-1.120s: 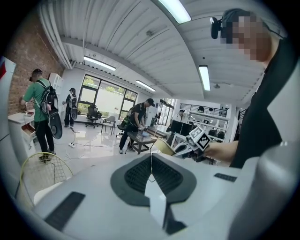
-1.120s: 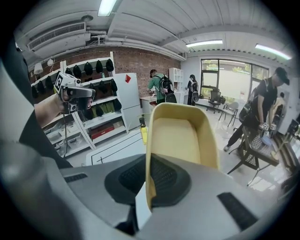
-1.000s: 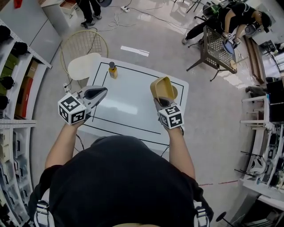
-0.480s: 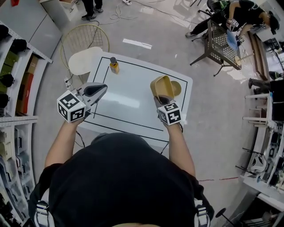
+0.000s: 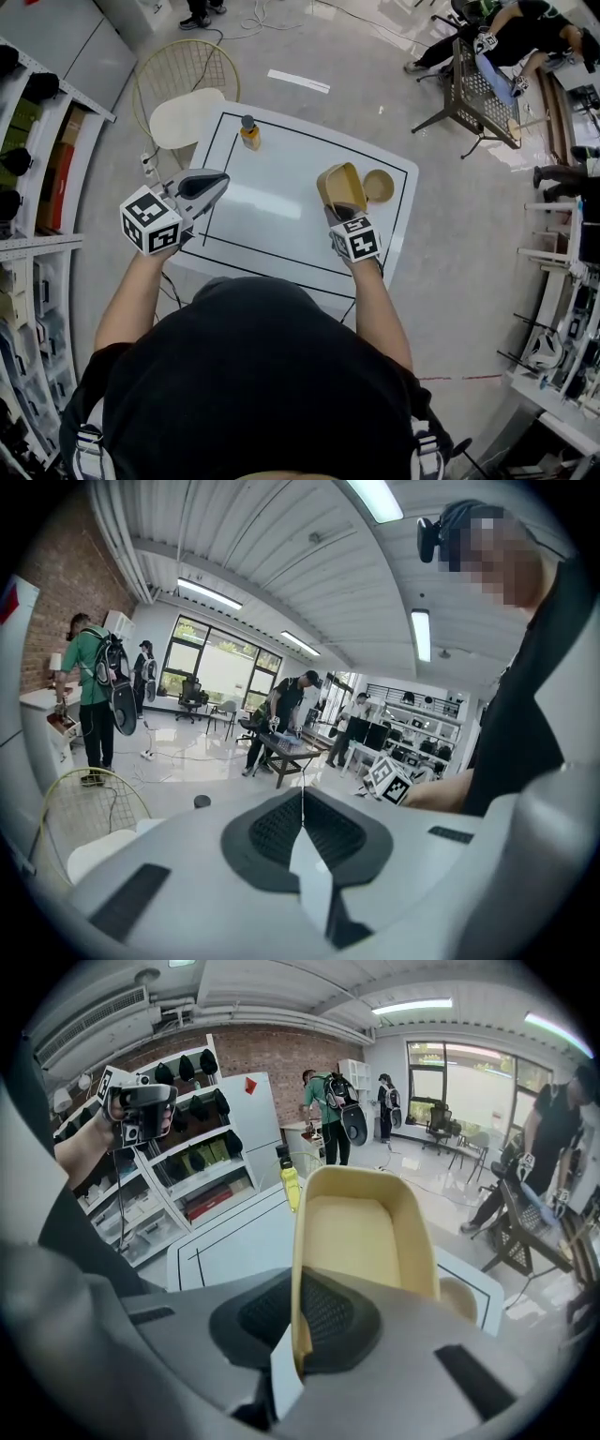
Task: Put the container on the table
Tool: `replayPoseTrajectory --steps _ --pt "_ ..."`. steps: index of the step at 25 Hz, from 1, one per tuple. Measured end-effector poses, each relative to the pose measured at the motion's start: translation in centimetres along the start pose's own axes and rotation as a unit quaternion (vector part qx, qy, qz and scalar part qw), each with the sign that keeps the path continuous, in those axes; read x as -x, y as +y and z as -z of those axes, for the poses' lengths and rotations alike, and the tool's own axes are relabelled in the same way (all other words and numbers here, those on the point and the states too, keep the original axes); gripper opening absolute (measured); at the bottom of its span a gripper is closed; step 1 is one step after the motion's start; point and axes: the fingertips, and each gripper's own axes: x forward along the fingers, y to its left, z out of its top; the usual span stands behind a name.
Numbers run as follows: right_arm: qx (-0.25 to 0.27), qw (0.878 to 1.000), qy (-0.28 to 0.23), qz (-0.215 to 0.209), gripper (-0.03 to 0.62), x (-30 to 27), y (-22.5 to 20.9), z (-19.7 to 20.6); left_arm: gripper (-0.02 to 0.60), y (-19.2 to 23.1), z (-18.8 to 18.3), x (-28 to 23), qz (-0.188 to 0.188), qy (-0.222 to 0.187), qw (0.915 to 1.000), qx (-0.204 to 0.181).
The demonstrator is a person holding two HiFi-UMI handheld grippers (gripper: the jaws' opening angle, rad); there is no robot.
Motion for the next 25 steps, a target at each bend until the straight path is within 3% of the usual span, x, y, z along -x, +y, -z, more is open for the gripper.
replayPoseTrajectory --steps 25 --pt "0.014 0.995 0.096 -0.026 0.008 -7.8 0.6 4.9 0.009 4.3 2.2 -1.6 0.001 0.028 0.9994 0.021"
